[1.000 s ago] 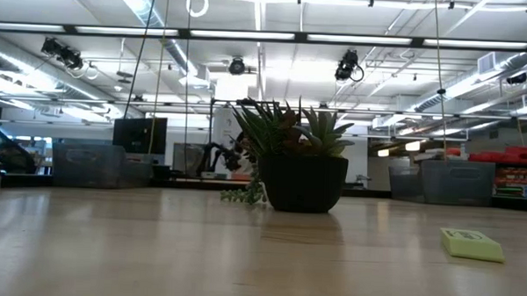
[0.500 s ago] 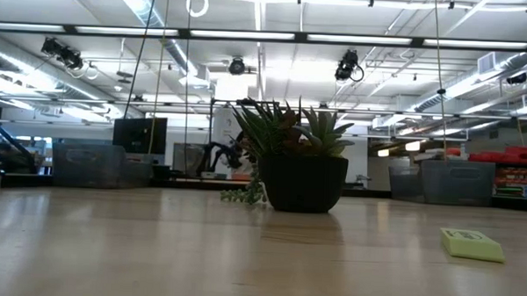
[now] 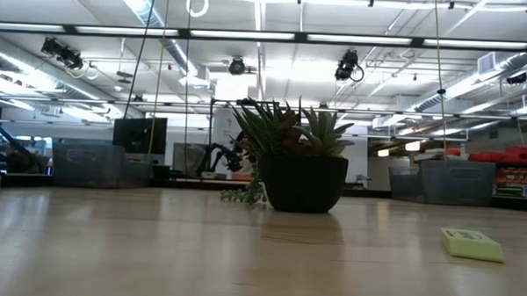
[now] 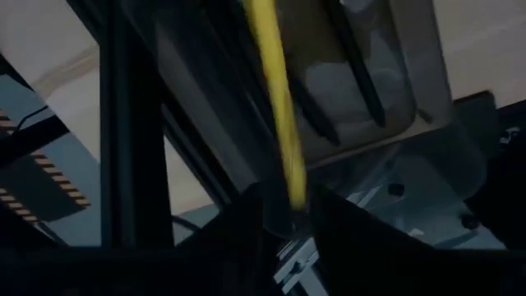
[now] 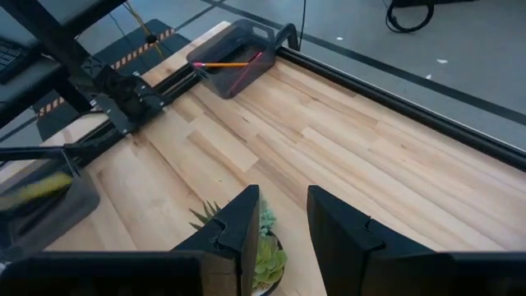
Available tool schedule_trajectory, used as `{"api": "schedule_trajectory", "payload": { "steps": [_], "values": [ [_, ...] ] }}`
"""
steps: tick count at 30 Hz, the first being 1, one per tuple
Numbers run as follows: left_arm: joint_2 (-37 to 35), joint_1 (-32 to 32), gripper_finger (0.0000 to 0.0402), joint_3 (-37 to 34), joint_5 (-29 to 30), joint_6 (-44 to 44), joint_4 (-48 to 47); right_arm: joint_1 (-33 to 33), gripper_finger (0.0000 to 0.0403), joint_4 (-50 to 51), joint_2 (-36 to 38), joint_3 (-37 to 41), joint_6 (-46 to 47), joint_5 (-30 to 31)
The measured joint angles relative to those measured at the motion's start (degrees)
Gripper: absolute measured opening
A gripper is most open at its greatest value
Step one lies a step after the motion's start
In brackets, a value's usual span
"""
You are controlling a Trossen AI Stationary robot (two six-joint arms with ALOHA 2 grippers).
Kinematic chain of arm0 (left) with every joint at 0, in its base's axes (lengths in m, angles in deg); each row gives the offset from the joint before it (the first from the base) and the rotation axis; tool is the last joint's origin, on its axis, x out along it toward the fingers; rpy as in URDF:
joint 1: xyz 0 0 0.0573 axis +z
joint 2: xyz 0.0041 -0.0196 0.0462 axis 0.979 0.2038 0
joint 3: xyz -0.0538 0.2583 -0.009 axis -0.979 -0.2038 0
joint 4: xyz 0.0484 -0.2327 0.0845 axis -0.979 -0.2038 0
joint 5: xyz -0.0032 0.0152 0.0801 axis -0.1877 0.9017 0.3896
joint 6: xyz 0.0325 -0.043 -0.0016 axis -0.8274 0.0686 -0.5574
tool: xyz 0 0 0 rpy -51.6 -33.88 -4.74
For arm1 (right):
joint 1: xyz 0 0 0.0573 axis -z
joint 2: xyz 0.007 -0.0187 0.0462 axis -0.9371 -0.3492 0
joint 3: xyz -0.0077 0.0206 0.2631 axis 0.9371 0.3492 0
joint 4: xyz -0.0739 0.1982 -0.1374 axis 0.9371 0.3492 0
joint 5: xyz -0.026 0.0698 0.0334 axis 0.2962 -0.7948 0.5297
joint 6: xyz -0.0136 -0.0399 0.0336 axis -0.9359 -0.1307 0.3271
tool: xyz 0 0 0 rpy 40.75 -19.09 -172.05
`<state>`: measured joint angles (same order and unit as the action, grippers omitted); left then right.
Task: Sort crayons/erasers/pens/pencils in bins
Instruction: Put the yellow ballpen into the bottom left black bin, then put the yellow eraser into the top right black bin
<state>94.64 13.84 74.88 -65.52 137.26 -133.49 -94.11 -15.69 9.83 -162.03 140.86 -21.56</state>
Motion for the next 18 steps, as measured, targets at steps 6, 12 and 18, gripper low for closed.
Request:
{"api": "schedule_trajectory", "payload": {
  "steps": [6, 12, 18],
  "values": [
    [0.00, 0.54, 0.0197, 0.00, -0.16, -0.05, 0.47, 0.01, 0.0110, -0.01, -0.01, 0.00, 0.06, -0.21],
    [0.00, 3.51, 0.0243, 0.77, 2.18, -1.23, 0.07, 0.00, 0.0110, -0.01, -0.01, 0.00, 0.25, -1.29],
    [-0.02, 8.75, 0.0226, 7.90, 10.14, -4.40, -6.92, 0.01, 0.0110, -0.01, -0.02, 0.00, -0.48, -1.75]
  ]
}}
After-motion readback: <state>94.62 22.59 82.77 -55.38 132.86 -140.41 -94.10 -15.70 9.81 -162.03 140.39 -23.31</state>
